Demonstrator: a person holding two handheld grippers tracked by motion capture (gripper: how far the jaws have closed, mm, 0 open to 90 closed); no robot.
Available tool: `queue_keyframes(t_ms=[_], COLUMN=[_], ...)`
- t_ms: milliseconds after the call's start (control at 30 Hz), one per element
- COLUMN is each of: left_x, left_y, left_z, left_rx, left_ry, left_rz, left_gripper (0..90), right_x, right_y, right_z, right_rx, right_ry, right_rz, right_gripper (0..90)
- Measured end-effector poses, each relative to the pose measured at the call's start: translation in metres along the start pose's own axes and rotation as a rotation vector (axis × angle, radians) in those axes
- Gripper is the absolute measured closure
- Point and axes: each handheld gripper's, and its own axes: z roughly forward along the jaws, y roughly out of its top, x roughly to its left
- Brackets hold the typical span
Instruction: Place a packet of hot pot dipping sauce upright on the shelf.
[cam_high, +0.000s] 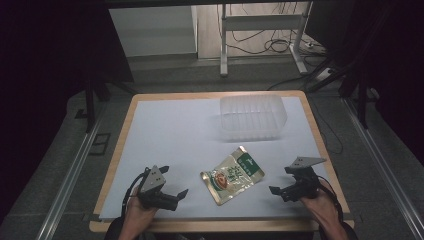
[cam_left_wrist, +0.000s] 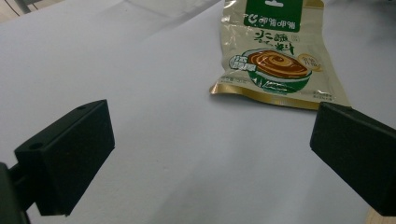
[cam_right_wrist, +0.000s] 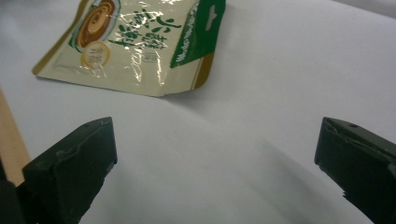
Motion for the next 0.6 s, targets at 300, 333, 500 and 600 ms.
queue_keyframes(t_ms=[300, 333, 500, 600], left_x=[0.000, 0.000, 0.000, 0.000], left_y=[0.000, 0.000, 0.000, 0.000], left_z=[0.000, 0.000, 0.000, 0.001], left_rx=[-0.001, 0.001, 0.002, 0.003], left_ry=[0.000, -0.001, -0.002, -0.002], left_rz=[-0.001, -0.001, 0.000, 0.001], left_gripper=[0.0, 0.0, 0.0, 0.0], right_x=[0.005, 0.006, 0.011, 0.012], right_y=[0.007, 0.008, 0.013, 0.015], right_z=[0.008, 0.009, 0.018, 0.020], right_rx=[0.007, 0.012, 0.033, 0.030], right_ry=[0.009, 0.010, -0.015, -0.016], right_rz=[-0.001, -0.002, -0.006, -0.006], right_gripper=[0.0, 0.0, 2.2, 2.4])
